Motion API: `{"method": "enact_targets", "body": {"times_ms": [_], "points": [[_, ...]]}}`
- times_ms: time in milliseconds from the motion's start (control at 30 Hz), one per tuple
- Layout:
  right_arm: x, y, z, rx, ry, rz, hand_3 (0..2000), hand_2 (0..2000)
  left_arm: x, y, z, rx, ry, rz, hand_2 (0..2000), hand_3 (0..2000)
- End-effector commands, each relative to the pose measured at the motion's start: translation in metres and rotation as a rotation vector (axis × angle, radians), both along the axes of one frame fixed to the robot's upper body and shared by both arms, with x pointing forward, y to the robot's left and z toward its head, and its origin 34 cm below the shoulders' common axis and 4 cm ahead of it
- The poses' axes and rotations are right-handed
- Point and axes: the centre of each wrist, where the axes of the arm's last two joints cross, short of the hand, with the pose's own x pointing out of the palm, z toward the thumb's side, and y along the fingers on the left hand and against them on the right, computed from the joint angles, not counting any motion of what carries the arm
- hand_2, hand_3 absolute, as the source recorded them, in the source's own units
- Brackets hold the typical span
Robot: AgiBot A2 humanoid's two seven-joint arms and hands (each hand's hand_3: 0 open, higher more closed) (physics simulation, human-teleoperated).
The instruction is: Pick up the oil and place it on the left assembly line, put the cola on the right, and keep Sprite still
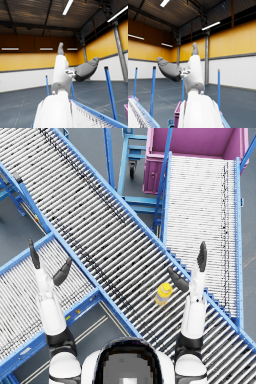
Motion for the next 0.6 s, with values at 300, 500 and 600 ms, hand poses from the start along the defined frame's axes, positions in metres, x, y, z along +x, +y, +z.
{"method": "enact_targets", "body": {"times_ms": [300,500,600], "points": [[-0.012,0.01,-0.025,0.0,0.076,0.033,0,0,-0.002,-0.013,-0.005,0.019,0.013,-0.043,0,0],[-0.017,0.022,-0.053,-0.009,0.179,0.08,0,0,0.0,-0.015,-0.009,0.018,0.029,-0.05,0,0],[-0.018,0.031,-0.072,-0.022,0.253,0.117,0,0,0.001,-0.015,-0.009,0.017,0.031,-0.051,0,0]]}}
